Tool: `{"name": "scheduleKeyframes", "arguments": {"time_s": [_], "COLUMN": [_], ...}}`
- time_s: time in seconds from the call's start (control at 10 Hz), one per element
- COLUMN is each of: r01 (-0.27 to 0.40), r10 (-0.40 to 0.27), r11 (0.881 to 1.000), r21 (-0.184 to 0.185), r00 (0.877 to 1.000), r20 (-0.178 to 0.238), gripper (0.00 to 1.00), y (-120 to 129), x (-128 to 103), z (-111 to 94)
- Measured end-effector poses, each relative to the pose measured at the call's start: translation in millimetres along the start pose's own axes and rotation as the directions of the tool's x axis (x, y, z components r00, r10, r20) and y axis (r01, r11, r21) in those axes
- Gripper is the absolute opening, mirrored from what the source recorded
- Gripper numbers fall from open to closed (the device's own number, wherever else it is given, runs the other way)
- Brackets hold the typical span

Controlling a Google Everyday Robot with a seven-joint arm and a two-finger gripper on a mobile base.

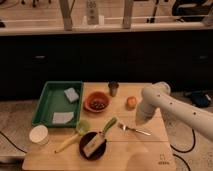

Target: Place fork in table surface

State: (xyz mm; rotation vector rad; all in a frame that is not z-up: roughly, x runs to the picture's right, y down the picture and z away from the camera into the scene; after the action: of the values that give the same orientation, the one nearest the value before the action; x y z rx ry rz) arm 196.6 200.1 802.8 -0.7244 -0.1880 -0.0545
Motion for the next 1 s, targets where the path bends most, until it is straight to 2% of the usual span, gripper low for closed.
{"name": "scheduleKeyframes", "arguments": {"time_s": [0.1, 0.3, 0.4, 0.7, 1.0], "r01": [-0.024, -0.040, -0.048, -0.055, -0.044], "r10": [0.024, 0.040, 0.048, 0.055, 0.044], "r11": [1.000, 0.999, 0.999, 0.998, 0.999], "r21": [0.006, 0.009, 0.009, 0.002, 0.002], "r00": [1.000, 0.999, 0.999, 0.998, 0.999], "r20": [-0.004, -0.008, -0.009, -0.004, -0.003], "gripper": [0.59, 0.75, 0.80, 0.80, 0.80], "y": [0.5, 1.5, 2.0, 3.7, 4.1], "x": [0.8, 0.8, 1.3, 1.2, -3.8], "z": [1.3, 3.2, 4.8, 15.8, 35.6]}}
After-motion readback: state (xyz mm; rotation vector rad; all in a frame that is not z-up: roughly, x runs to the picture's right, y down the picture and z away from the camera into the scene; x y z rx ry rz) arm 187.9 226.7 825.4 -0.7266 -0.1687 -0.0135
